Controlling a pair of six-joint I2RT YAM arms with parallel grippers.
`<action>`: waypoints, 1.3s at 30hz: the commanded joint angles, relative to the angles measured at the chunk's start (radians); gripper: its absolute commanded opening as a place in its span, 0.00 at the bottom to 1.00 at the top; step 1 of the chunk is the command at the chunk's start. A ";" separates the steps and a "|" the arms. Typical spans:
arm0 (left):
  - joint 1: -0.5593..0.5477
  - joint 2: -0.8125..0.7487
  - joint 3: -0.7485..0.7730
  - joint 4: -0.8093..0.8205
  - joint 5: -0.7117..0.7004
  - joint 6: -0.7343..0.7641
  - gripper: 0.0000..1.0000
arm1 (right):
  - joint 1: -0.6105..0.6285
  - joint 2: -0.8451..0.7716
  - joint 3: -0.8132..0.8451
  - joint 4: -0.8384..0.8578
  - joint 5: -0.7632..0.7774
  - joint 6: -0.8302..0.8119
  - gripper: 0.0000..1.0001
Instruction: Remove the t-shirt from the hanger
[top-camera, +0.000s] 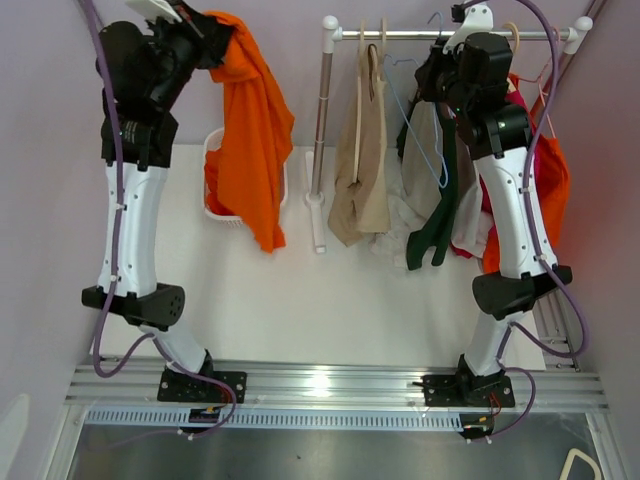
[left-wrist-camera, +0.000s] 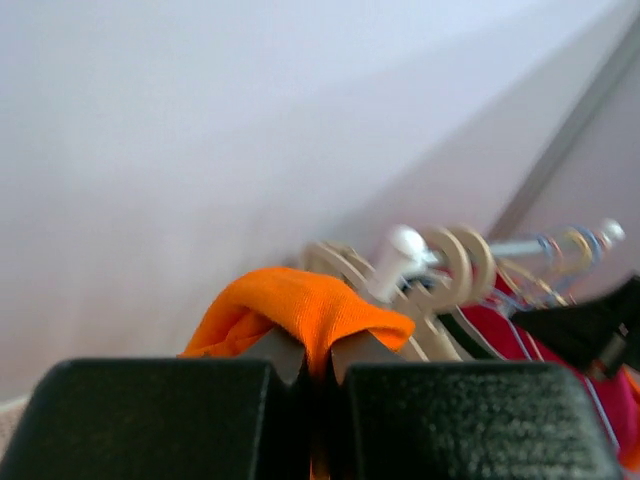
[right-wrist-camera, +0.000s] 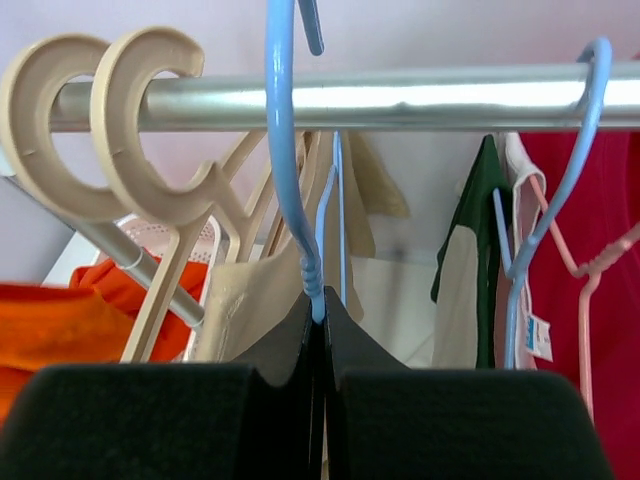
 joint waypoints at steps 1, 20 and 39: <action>0.085 -0.039 -0.036 0.298 -0.001 -0.071 0.01 | -0.007 0.029 0.051 0.093 -0.037 -0.023 0.00; 0.283 0.294 -0.068 0.519 -0.037 -0.171 0.01 | -0.016 0.201 0.075 0.224 -0.054 0.003 0.00; 0.104 0.547 -0.027 -0.372 -0.101 -0.151 0.01 | 0.029 0.095 -0.069 0.204 -0.077 0.006 0.00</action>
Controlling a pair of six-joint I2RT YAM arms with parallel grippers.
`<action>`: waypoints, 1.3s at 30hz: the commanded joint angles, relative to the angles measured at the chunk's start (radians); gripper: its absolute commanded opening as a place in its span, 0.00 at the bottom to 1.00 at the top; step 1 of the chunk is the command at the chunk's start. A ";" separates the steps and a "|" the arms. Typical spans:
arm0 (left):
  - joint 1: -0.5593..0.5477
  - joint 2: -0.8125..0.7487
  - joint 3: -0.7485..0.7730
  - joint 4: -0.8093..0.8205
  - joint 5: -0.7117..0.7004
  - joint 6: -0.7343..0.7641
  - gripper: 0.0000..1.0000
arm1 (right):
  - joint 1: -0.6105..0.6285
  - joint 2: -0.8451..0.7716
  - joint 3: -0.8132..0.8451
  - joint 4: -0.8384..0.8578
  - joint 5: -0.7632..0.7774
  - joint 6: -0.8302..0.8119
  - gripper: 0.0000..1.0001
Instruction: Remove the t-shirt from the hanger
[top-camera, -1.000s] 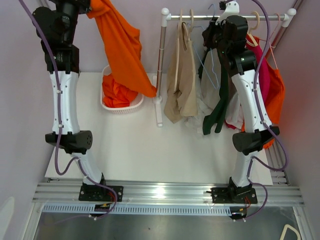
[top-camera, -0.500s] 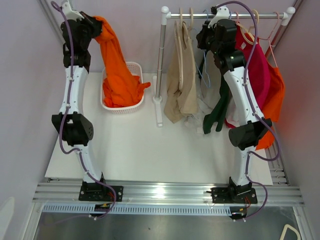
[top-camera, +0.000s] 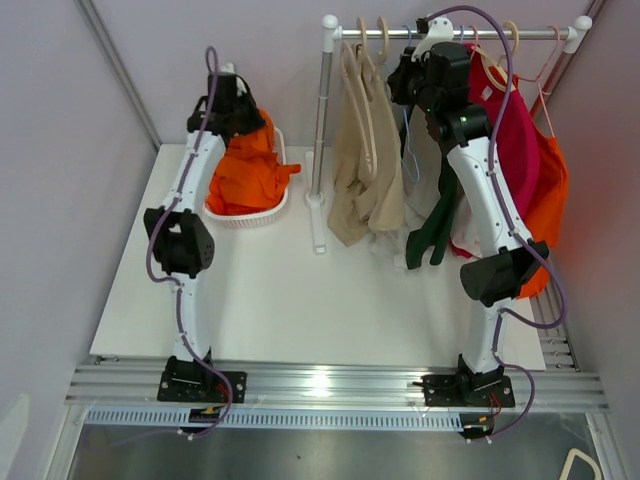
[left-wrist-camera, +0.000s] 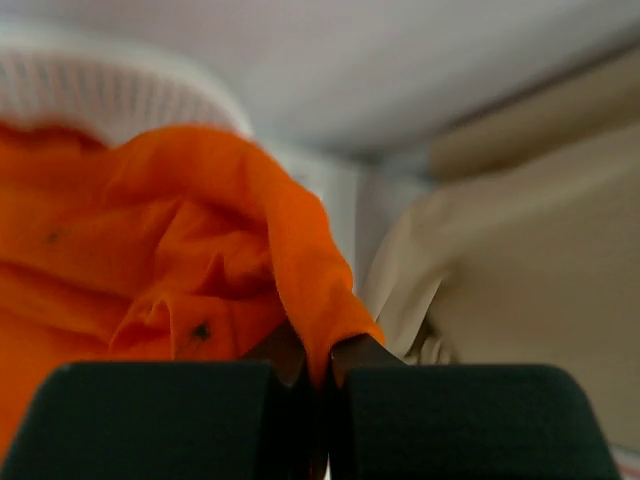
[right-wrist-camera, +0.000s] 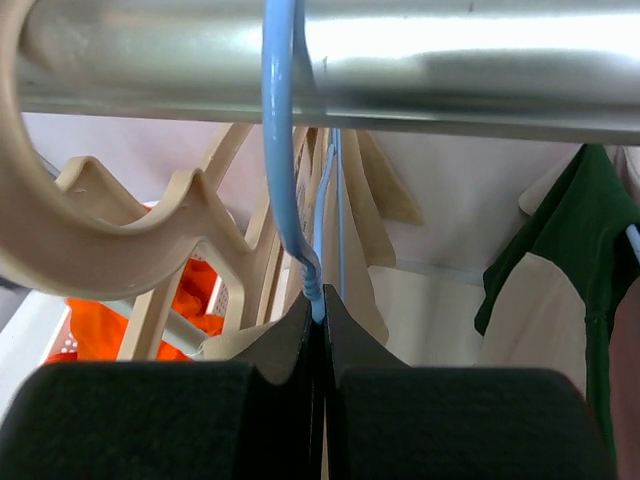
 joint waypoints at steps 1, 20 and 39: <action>-0.006 0.056 0.035 -0.284 0.005 -0.022 0.01 | 0.013 -0.048 -0.004 0.003 -0.013 0.006 0.00; 0.090 -0.091 -0.243 -0.280 0.028 -0.062 0.71 | 0.048 -0.073 0.005 -0.005 0.068 -0.017 0.50; -0.026 -0.546 -0.202 -0.249 -0.189 0.010 0.99 | -0.053 -0.318 0.029 -0.256 0.047 0.001 0.75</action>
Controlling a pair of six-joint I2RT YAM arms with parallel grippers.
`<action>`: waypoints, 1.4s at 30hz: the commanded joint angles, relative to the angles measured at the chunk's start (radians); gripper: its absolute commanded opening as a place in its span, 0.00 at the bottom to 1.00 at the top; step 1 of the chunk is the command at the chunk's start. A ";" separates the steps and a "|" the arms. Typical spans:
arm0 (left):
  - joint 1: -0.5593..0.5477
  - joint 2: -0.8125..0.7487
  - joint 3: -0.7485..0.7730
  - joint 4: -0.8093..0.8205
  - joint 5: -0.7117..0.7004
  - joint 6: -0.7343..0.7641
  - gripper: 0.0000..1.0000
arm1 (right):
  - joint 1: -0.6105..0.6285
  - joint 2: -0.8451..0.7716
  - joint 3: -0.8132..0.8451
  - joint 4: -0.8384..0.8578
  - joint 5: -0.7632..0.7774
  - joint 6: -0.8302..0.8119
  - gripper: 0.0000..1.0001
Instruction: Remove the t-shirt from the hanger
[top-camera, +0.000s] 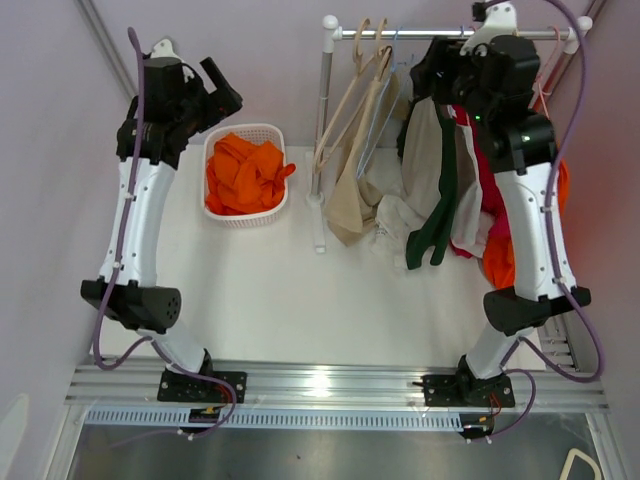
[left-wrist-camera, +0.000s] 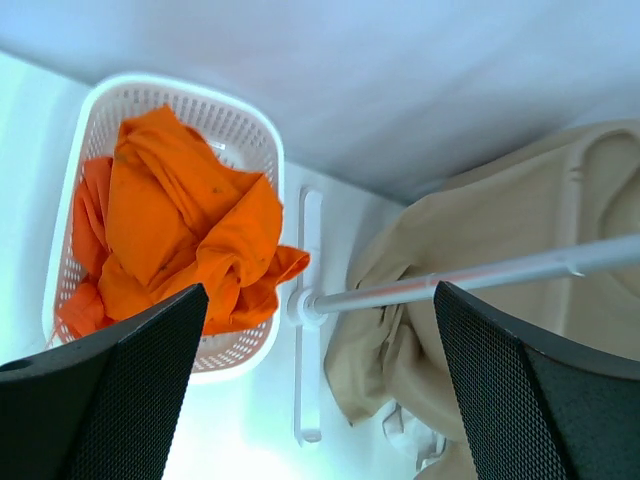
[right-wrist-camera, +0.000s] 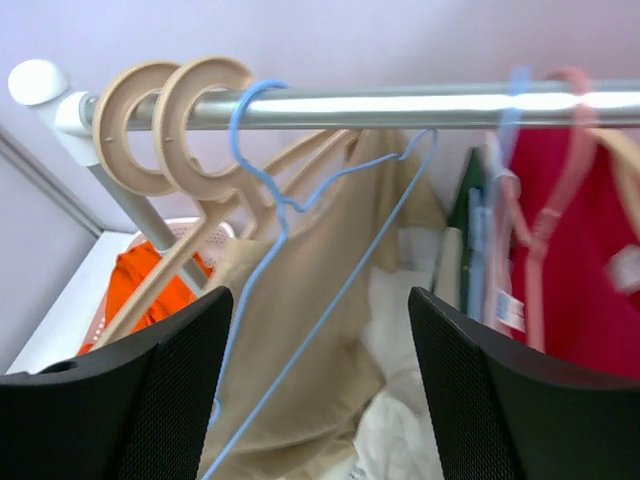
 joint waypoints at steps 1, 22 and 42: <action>-0.034 -0.073 -0.029 0.023 -0.023 0.043 1.00 | -0.049 -0.095 0.022 -0.085 0.008 -0.006 0.75; -0.202 -0.360 -0.309 0.126 -0.079 0.163 1.00 | -0.476 -0.122 -0.027 -0.136 -0.280 0.031 0.58; -0.202 -0.372 -0.319 0.158 -0.055 0.183 0.99 | -0.543 0.019 0.033 -0.056 -0.354 0.004 0.18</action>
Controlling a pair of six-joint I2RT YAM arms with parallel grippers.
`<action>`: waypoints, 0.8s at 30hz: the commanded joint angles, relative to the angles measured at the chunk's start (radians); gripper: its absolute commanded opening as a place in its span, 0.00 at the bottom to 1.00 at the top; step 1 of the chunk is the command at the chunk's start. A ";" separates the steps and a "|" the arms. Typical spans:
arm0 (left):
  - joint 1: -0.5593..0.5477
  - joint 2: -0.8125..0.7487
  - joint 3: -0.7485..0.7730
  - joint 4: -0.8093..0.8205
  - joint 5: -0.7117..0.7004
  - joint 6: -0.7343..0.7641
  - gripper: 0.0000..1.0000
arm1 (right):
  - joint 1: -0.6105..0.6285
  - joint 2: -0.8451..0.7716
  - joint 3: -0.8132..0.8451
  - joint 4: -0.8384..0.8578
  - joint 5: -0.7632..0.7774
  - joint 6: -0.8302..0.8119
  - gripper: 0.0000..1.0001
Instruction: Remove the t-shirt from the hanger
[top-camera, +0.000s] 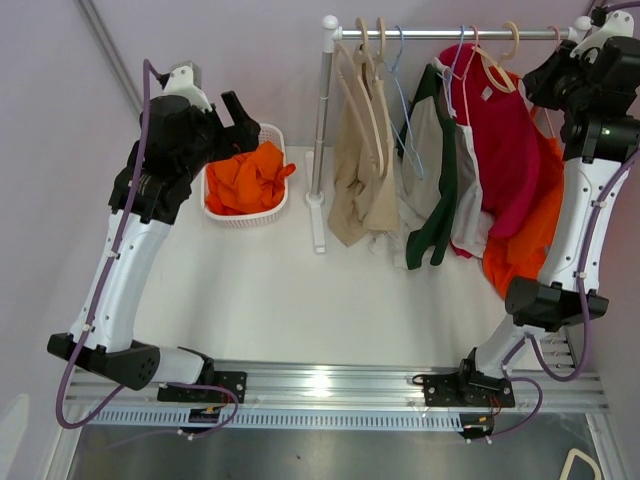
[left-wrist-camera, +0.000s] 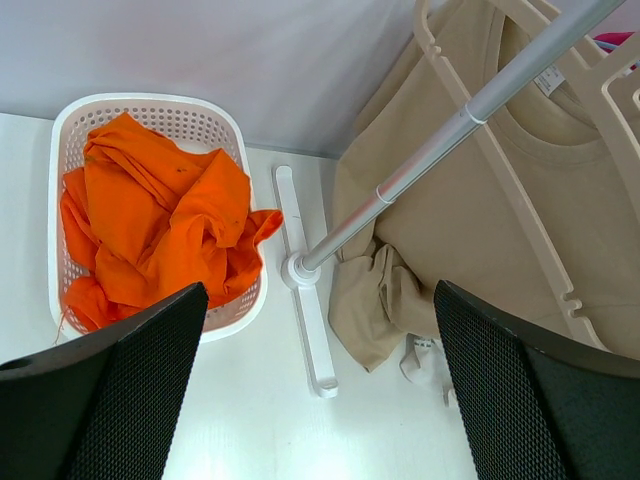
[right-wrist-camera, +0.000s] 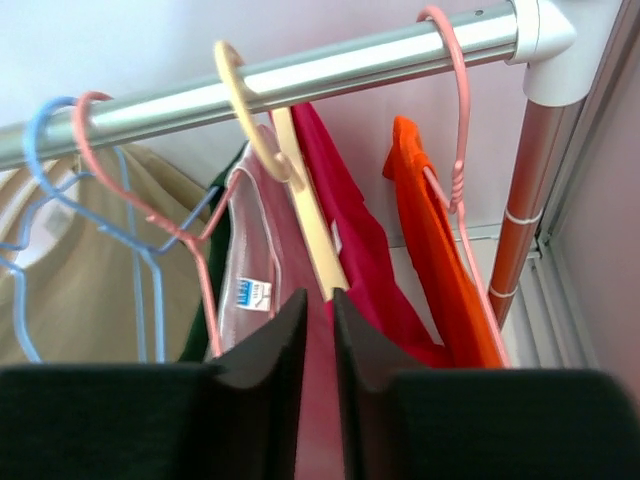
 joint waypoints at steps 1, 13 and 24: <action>-0.006 -0.017 0.017 0.042 0.018 0.025 1.00 | -0.012 0.034 0.034 0.039 -0.053 -0.023 0.22; -0.006 0.029 0.045 0.054 -0.004 0.054 1.00 | -0.019 0.159 0.081 0.135 -0.093 -0.096 0.26; -0.009 0.074 0.042 0.080 -0.025 0.066 0.99 | -0.030 0.261 0.149 0.195 -0.174 -0.148 0.29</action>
